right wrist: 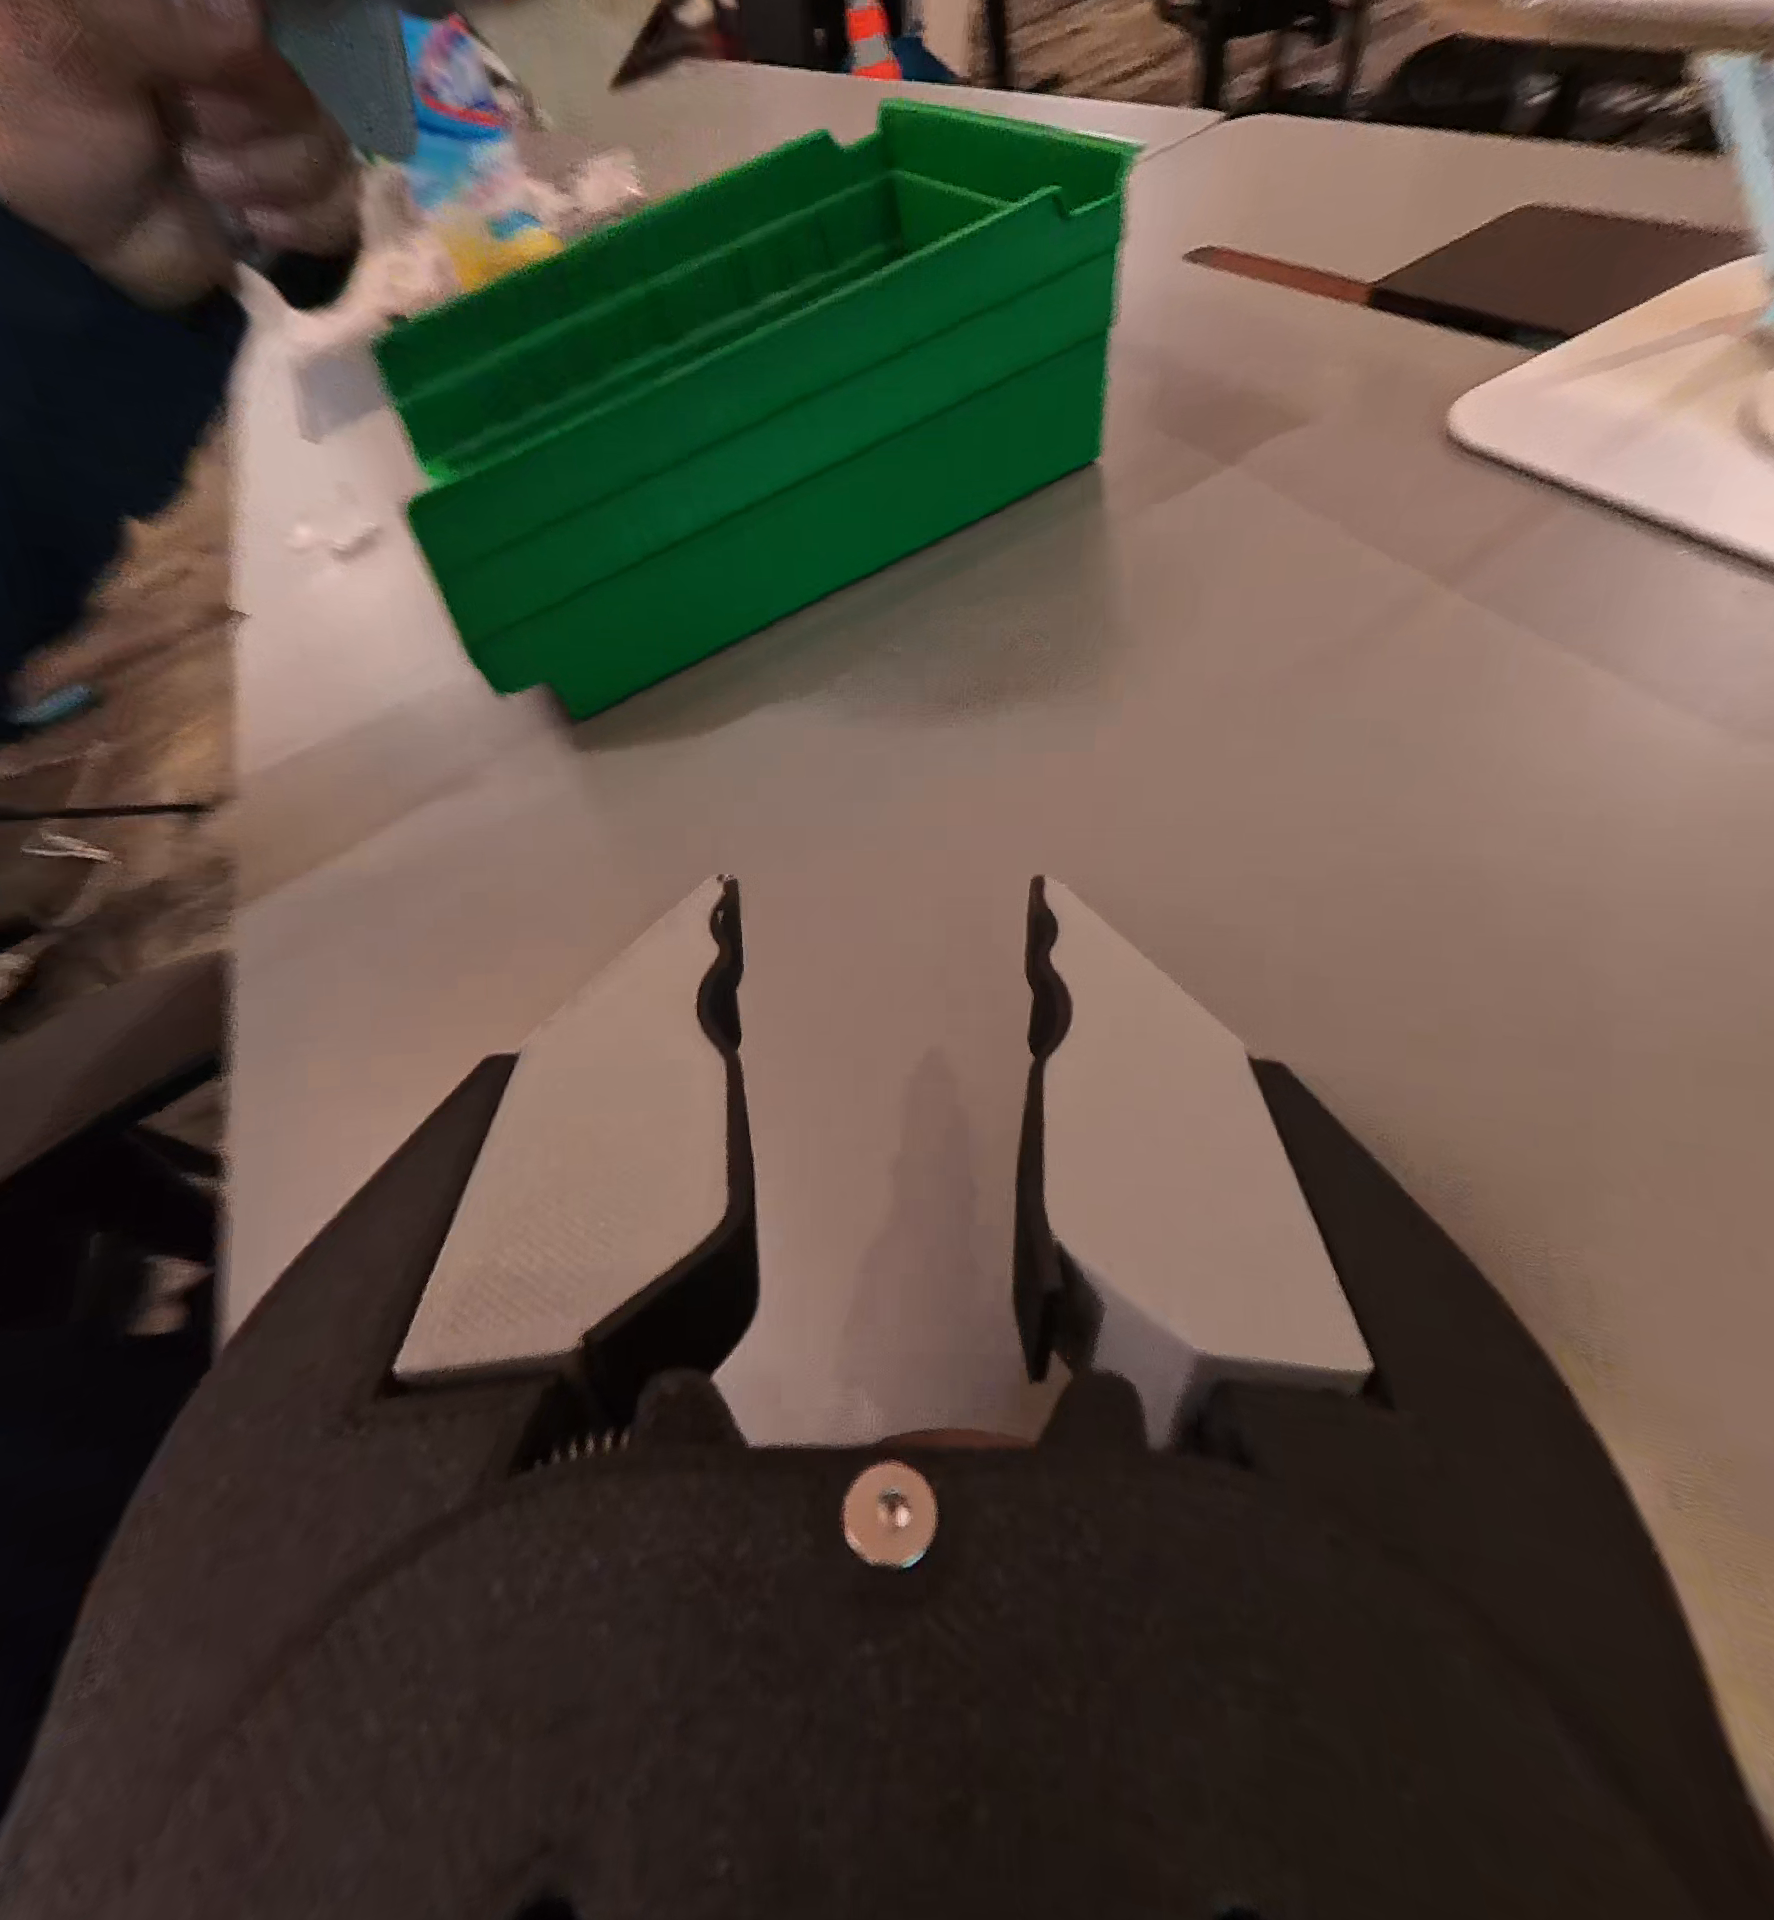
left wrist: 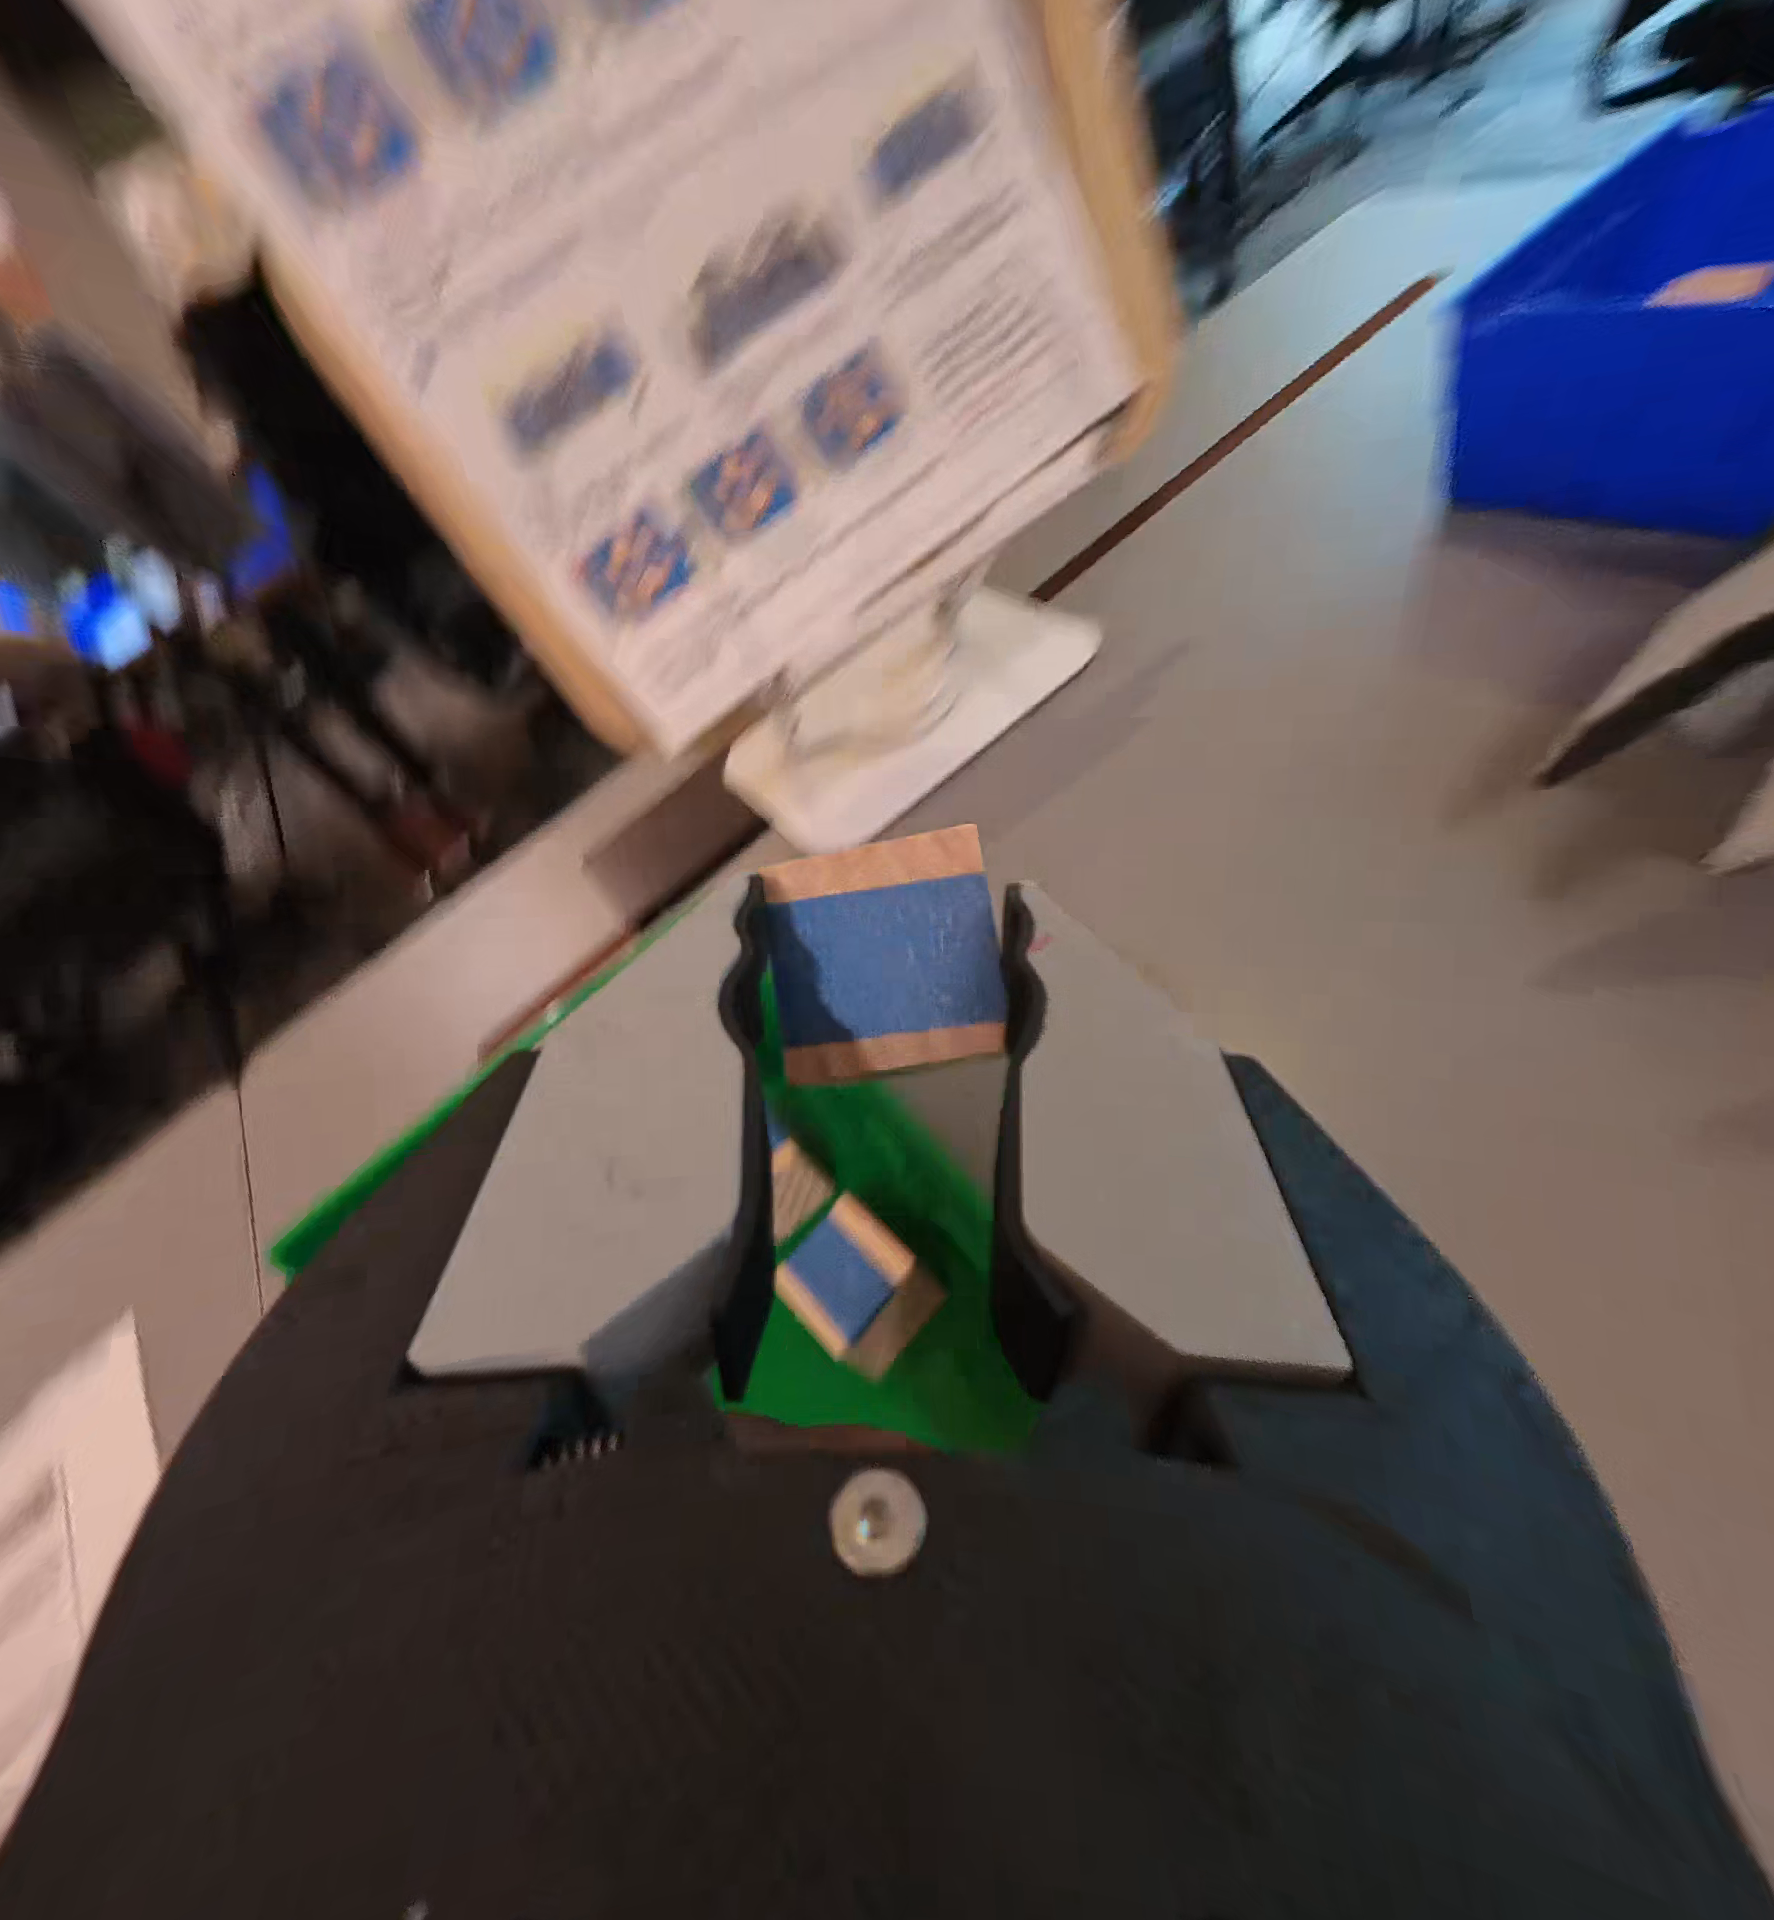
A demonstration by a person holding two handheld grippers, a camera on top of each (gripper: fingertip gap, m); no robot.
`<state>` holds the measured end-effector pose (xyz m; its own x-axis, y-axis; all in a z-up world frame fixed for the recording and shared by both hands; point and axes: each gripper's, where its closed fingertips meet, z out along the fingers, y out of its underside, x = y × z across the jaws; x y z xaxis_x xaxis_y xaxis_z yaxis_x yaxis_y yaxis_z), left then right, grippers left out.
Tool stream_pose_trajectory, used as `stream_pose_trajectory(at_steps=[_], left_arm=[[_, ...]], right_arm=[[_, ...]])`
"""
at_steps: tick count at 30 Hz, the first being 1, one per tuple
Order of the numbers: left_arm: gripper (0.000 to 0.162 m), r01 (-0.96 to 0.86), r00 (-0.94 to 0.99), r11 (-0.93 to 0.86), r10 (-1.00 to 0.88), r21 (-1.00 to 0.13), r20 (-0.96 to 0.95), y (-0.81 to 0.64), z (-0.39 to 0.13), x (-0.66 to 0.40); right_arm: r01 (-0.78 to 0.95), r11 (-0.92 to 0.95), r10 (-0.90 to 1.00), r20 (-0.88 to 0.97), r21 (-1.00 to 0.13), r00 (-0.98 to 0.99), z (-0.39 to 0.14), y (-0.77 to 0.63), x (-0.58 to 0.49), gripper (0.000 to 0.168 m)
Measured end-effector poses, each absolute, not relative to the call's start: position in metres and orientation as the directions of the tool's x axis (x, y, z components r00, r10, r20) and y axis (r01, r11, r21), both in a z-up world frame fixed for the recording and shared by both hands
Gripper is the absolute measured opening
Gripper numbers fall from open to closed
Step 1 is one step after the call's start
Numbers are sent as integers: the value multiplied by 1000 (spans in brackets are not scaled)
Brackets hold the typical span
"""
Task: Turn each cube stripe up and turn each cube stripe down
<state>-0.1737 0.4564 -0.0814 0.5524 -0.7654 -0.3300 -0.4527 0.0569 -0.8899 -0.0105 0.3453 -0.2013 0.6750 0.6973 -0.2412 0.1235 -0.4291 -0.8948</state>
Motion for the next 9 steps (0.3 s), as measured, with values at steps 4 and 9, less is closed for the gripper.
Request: stream_pose_trajectory(at_steps=[4, 9], left_arm=[[44, -398, 334, 460, -733, -794, -592, 368, -59, -115], [44, -246, 130, 724, -634, -644, -762, 267, -73, -61]], right_arm=[[-3, -567, 755, -522, -824, 397, -186, 317, -39, 56], [-140, -740, 671, -712, -658, -207, -125, 270, -48, 54]])
